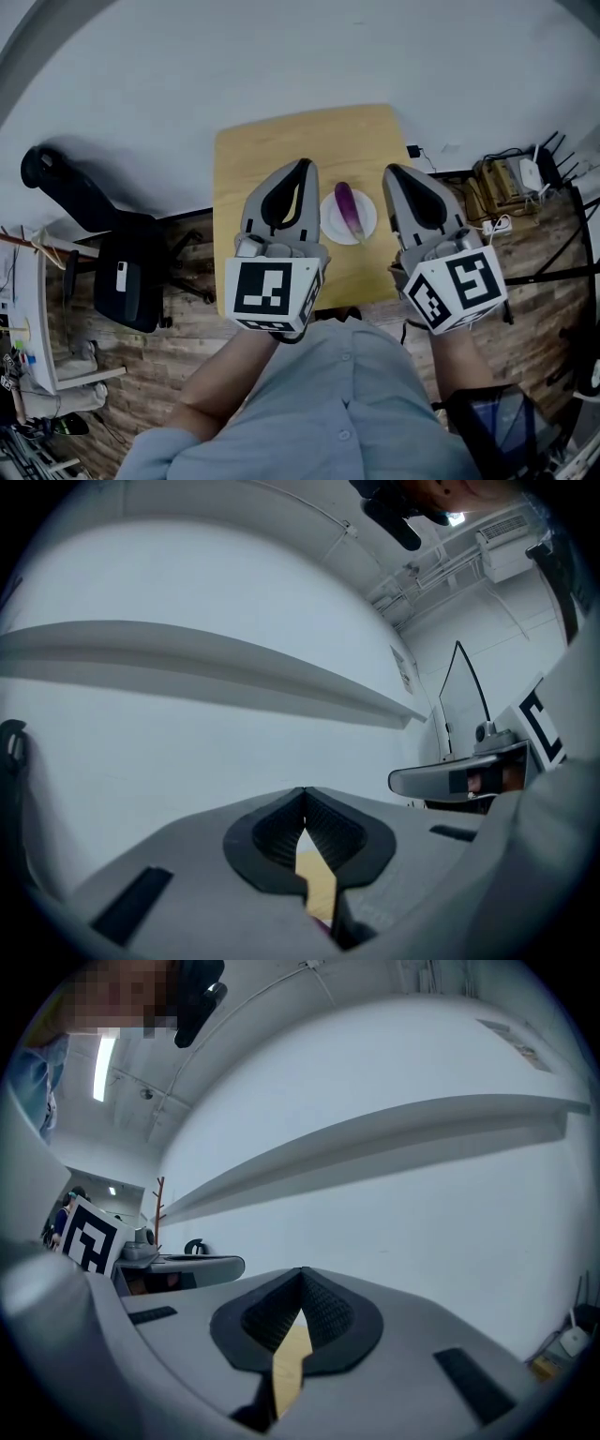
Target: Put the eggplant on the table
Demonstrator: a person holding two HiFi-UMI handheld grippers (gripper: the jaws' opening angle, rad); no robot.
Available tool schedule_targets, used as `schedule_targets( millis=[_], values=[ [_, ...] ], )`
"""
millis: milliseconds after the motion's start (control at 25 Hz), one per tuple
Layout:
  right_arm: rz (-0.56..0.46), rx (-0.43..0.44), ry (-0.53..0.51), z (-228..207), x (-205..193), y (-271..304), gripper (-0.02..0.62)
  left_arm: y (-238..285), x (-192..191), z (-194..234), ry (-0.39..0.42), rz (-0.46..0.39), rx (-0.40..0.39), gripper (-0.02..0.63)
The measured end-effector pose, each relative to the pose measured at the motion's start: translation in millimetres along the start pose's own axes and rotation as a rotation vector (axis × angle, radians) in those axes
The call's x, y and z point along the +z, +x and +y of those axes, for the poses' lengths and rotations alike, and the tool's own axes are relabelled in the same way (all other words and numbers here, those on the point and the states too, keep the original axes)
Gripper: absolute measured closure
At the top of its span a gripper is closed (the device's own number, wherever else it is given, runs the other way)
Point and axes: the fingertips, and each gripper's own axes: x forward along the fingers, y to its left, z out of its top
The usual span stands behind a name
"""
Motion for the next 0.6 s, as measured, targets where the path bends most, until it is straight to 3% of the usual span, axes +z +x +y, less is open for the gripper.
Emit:
schedule_targets(
  millis=[600],
  values=[
    [0.007, -0.010, 0.001, 6.8, -3.9, 8.0, 0.595, -1.9, -5.4, 4.9, -0.004, 0.019, -0.010, 0.600]
  ],
)
